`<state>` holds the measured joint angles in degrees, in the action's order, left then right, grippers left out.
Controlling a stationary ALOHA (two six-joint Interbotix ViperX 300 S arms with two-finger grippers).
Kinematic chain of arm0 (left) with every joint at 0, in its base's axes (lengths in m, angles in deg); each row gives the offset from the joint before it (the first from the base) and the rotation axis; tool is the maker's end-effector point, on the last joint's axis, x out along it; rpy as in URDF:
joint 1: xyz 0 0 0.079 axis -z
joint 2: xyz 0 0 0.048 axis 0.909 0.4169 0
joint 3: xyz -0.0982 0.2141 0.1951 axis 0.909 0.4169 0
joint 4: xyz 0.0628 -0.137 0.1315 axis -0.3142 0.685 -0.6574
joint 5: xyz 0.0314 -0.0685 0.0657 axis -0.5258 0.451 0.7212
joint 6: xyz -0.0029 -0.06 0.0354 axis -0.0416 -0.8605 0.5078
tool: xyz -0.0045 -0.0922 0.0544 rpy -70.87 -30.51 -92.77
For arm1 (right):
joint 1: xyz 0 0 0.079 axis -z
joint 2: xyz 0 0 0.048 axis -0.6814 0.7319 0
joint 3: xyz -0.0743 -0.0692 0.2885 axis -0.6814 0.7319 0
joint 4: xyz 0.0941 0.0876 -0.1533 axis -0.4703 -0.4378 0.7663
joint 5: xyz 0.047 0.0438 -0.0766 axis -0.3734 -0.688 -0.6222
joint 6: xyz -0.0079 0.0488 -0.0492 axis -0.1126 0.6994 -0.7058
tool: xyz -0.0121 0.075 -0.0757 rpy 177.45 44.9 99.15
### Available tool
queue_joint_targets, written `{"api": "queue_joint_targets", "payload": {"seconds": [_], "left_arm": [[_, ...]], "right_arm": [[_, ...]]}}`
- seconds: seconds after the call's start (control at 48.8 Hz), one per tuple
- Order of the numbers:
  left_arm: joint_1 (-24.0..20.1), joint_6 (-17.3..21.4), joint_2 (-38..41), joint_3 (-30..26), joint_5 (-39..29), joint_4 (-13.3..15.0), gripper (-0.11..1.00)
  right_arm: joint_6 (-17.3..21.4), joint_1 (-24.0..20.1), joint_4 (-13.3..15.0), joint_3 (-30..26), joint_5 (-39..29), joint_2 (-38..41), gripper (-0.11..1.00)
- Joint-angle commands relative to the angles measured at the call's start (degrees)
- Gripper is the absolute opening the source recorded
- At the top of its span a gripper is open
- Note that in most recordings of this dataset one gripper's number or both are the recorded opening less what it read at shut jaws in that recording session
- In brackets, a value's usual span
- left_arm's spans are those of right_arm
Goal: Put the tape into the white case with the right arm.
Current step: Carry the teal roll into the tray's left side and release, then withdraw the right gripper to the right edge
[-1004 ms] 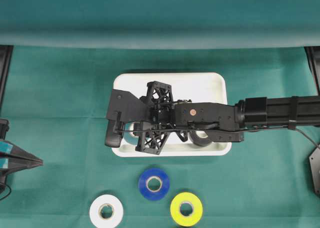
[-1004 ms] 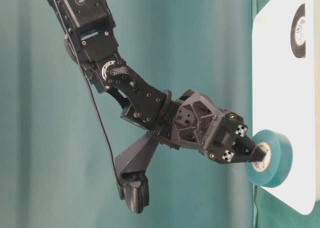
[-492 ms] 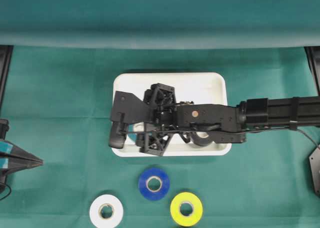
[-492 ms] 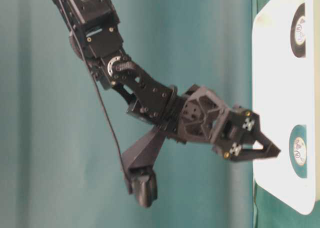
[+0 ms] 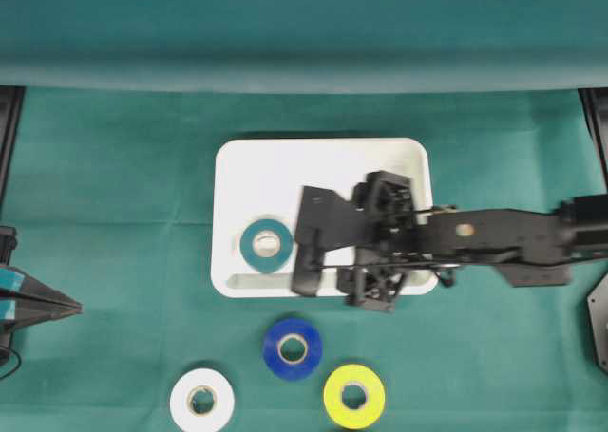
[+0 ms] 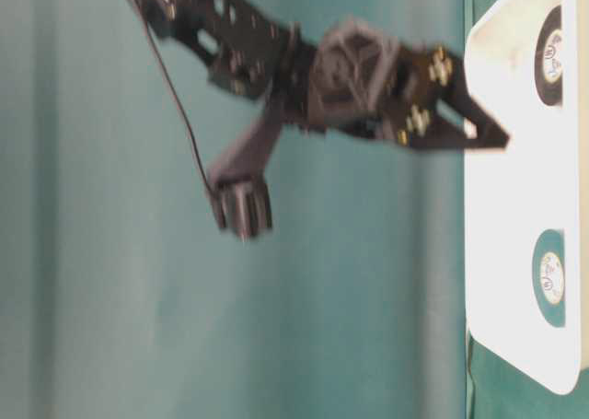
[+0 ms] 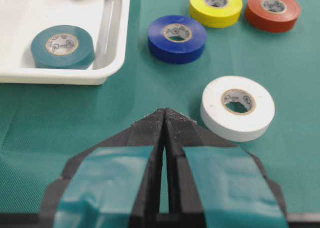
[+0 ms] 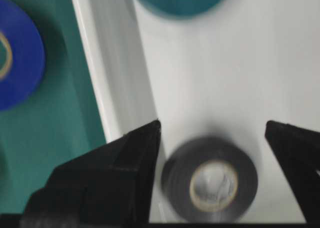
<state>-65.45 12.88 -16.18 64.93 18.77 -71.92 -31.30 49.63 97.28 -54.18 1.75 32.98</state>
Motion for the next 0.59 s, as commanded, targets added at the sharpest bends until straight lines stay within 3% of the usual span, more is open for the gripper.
{"api": "queue_joint_targets", "payload": {"seconds": [0.0, 0.41, 0.574], "left_arm": [[-0.09, 0.00, 0.44, -0.62, 0.53, 0.09, 0.00], [-0.09, 0.00, 0.44, -0.53, 0.53, 0.09, 0.00], [-0.09, 0.00, 0.44, -0.62, 0.53, 0.09, 0.00]], "right_arm": [[1.14, 0.09, 0.00, 3.25, 1.76, -4.75, 0.54], [2.46, 0.09, -0.09, 22.59, 12.48, -21.71, 0.53], [2.46, 0.09, 0.00, 30.23, 19.69, -28.83, 0.53]]}}
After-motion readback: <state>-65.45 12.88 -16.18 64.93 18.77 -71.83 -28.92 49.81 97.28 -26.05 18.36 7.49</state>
